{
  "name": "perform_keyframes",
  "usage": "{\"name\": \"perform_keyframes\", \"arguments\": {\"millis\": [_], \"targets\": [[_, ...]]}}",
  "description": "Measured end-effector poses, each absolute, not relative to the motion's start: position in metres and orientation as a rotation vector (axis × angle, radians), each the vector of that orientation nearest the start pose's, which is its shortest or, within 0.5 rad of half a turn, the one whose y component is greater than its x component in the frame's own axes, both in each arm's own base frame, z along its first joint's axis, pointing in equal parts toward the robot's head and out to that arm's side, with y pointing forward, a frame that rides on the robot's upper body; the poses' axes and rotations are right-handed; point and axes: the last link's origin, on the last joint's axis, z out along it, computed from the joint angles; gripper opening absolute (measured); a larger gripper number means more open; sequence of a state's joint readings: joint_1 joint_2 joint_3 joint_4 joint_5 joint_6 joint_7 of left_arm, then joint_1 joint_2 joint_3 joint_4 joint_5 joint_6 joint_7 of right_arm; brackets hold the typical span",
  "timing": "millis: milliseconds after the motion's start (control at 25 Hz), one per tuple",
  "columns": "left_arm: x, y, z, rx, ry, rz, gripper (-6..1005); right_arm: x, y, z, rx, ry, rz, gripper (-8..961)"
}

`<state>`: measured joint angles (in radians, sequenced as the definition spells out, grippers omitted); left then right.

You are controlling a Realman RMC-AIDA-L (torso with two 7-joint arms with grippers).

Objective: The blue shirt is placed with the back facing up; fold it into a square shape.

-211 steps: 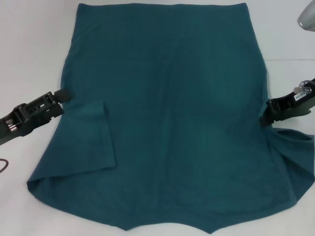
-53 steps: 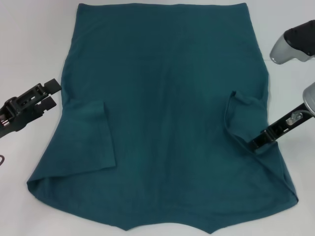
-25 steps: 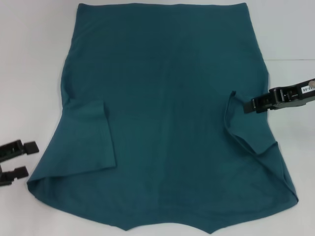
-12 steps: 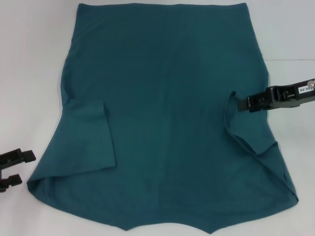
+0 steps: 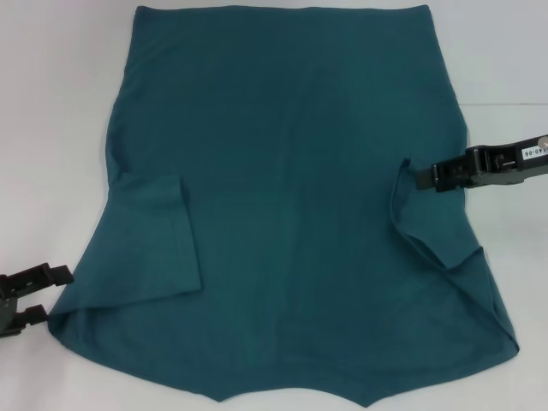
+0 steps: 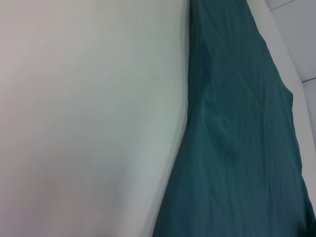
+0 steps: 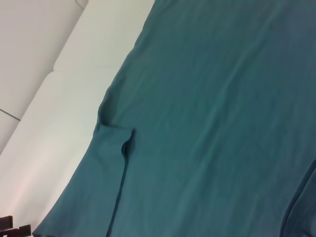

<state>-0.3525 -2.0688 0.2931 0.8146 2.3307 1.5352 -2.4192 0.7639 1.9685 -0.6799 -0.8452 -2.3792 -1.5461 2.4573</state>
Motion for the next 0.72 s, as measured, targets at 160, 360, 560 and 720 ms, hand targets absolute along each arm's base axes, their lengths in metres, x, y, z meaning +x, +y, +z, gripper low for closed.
{"name": "perform_keyframes", "arguments": {"millis": [160, 360, 560, 720], "targets": [[-0.3758, 0.2715, 0.0619, 2.132, 2.635, 0.907, 959, 0.2263, 0.4024, 0.0647, -2.391, 1.581, 0.293, 482], [-0.3781, 0.2710, 0.0625, 2.113, 2.660, 0.918, 959, 0.2268, 0.4024, 0.0653, -2.389, 1.580, 0.293, 482], [-0.3769, 0.2722, 0.0612, 2.116, 2.654, 0.913, 959, 0.2271, 0.4026, 0.0654, -2.386, 1.580, 0.294, 483], [-0.3774, 0.2728, 0.0593, 2.113, 2.658, 0.912, 958, 0.2272, 0.4027, 0.0655, -2.385, 1.579, 0.294, 483]]}}
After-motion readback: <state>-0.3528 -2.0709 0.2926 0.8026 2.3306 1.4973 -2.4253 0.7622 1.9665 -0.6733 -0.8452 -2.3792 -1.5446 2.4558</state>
